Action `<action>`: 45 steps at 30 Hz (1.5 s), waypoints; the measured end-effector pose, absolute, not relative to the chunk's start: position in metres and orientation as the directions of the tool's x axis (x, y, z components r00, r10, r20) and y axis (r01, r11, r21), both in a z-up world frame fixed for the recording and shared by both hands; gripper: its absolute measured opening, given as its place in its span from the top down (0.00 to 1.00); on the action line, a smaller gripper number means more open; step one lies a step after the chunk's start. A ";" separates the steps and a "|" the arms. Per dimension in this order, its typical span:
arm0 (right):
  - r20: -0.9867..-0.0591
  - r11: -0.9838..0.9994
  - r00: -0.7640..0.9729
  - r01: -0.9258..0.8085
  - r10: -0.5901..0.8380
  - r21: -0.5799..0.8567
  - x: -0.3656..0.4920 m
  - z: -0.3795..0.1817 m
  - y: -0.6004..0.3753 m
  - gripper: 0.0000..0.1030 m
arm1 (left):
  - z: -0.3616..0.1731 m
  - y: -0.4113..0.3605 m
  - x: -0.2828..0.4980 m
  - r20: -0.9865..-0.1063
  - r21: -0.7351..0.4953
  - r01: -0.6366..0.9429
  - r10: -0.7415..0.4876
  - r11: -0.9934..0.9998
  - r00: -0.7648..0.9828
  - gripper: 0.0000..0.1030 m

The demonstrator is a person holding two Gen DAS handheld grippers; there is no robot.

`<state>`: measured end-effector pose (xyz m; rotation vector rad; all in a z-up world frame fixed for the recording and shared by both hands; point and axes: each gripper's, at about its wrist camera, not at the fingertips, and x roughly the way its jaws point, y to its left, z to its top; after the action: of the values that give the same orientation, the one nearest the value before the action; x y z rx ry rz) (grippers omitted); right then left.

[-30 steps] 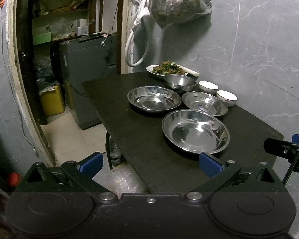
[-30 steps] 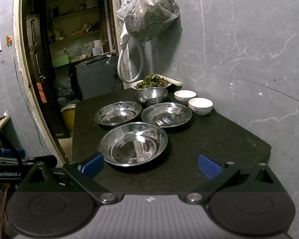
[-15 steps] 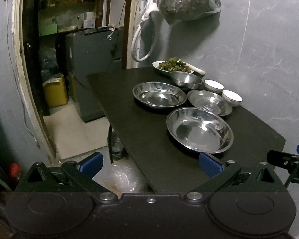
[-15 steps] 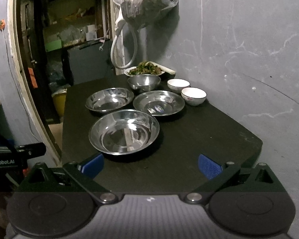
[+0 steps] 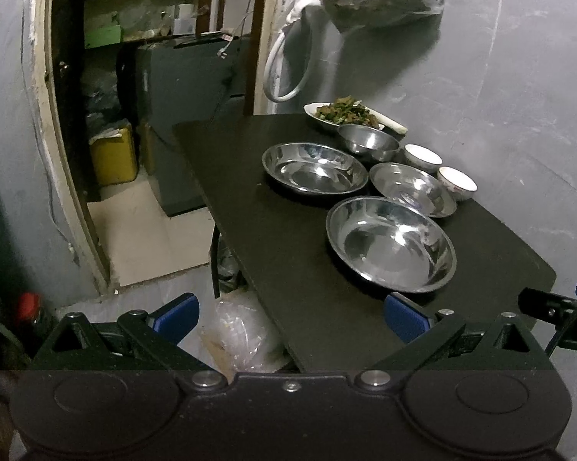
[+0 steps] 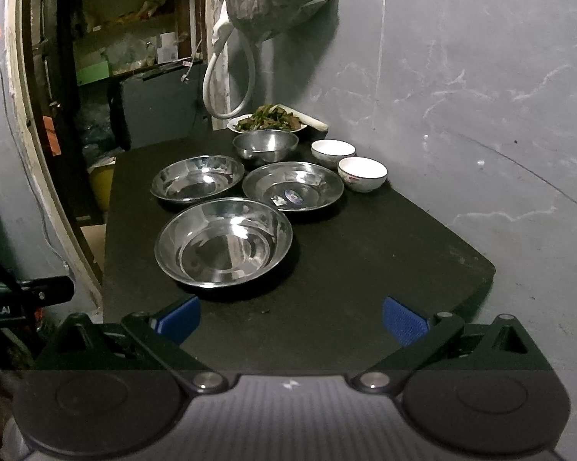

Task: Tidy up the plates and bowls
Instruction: 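Move both tools toward the rim of the large steel basin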

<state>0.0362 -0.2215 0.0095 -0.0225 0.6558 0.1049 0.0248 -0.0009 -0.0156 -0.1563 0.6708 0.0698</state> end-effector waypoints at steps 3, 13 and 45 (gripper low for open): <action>-0.607 0.994 0.788 -0.113 0.100 0.017 0.048 0.010 -0.226 0.00 | -0.013 -0.004 0.036 -0.633 -0.122 -0.138 0.030 0.983 0.773 0.01; -0.633 0.987 0.758 -0.149 0.157 0.067 0.100 0.003 -0.249 0.00 | -0.017 -0.021 0.064 -0.708 -0.119 -0.158 0.028 0.980 0.706 0.01; -0.610 0.980 0.789 0.060 0.071 0.191 0.203 0.001 -0.145 0.00 | -0.037 0.116 0.363 -0.702 -0.108 0.217 -0.229 0.970 0.674 0.01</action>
<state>0.2026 -0.1451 0.0015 0.2053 0.6621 0.0059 0.3627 0.1159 -0.0373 -0.0157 0.7919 -0.2512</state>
